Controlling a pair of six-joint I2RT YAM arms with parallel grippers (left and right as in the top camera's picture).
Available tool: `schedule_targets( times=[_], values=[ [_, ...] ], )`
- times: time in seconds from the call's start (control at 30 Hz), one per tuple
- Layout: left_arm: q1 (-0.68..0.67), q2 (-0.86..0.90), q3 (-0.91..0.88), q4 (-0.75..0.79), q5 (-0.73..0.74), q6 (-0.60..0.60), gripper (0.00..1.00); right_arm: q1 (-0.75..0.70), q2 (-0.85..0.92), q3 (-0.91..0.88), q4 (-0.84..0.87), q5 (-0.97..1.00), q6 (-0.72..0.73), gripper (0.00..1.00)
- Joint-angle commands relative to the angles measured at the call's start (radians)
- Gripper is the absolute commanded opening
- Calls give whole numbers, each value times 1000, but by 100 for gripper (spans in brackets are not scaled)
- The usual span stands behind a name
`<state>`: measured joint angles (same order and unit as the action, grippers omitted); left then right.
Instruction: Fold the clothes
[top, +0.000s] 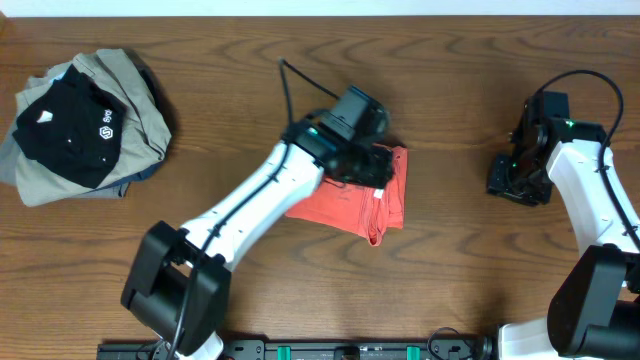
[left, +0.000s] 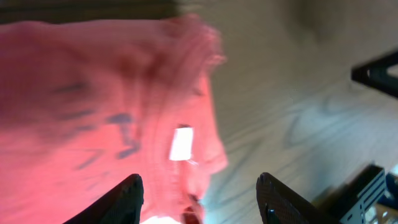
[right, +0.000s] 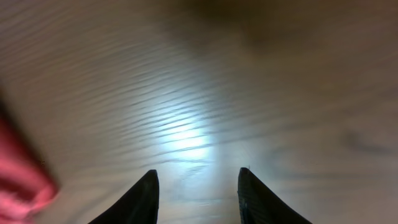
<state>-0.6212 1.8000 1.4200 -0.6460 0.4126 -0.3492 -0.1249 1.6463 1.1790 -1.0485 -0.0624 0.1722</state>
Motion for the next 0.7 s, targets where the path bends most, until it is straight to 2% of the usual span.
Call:
schedule_targets(
  times=[0.0,0.07,0.13,0.3,0.53,0.63,0.67],
  values=[
    [111,-18,18,-29,19,35,60,15,-18,19,4,-296,-220,38],
    [183,-18,18,-41,2,39,60,41,-18,19,5,-412,-289,38],
    [248,-16,15,-43,-27,39,61,77,-18,19,28,-452,-290,38],
    [355,3,6,-37,-35,62,64,207,-9,19,184,-402,-163,41],
    [374,55,-2,-45,-35,87,64,377,77,19,354,-256,10,40],
    [373,70,-3,-57,-35,87,64,410,127,19,418,-240,66,31],
    [373,71,-3,-60,-35,87,64,415,142,19,433,-240,76,23]
  ],
)
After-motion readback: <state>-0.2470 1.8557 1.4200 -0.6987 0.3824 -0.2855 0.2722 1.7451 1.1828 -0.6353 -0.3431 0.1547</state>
